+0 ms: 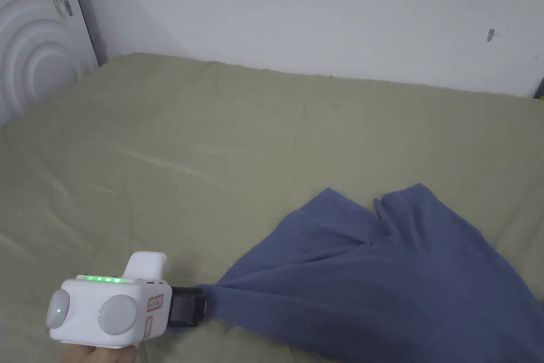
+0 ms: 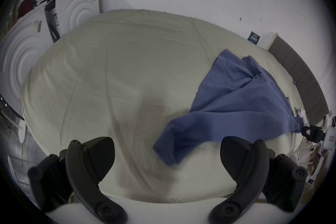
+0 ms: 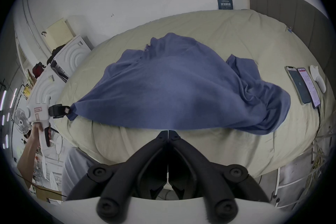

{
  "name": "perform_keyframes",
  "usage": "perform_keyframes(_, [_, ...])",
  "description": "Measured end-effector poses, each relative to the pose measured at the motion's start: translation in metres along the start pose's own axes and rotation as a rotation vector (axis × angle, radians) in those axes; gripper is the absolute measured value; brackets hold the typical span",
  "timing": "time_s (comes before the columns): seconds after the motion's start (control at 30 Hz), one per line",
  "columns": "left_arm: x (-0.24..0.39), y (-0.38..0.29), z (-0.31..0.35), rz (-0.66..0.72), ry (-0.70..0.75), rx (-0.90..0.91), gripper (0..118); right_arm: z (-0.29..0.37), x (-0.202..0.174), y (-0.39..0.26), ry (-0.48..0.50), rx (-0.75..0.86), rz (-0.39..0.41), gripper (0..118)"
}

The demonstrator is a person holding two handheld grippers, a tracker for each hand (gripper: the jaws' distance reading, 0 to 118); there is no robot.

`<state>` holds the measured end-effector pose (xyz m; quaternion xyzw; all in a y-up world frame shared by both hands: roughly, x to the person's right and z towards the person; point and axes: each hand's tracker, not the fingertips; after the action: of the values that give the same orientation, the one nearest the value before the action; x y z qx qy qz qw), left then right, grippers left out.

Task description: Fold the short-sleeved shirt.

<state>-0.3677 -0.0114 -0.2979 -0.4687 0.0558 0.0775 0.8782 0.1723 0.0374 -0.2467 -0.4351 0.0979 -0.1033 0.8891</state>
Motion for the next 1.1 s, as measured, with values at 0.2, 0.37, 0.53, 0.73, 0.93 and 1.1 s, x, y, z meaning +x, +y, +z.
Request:
perform_keyframes(0.2, [-0.007, -0.001, -0.001, 0.036, -0.086, -0.024, 1, -0.006, 0.013, -0.006, -0.012, -0.021, -0.012, 1])
perform_keyframes(0.37, [0.003, -0.007, -0.001, 0.006, -0.052, -0.031, 1, -0.012, 0.025, 0.005, -0.041, -0.012, -0.013, 1])
perform_keyframes(0.53, [0.002, -0.006, 0.0, -0.016, -0.028, -0.043, 1, -0.025, 0.037, 0.054, -0.125, 0.046, 0.02, 57])
perform_keyframes(0.73, [0.009, -0.002, 0.005, -0.007, -0.026, -0.059, 1, -0.099, 0.066, 0.145, -0.129, -0.036, 0.048, 118])
perform_keyframes(0.93, [-0.003, 0.001, 0.001, 0.016, -0.037, -0.072, 1, -0.191, 0.071, 0.23, -0.162, -0.115, 0.094, 118])
perform_keyframes(1.1, [0.004, 0.002, -0.002, 0.035, -0.038, -0.077, 1, -0.25, 0.069, 0.25, -0.203, -0.209, 0.196, 112])
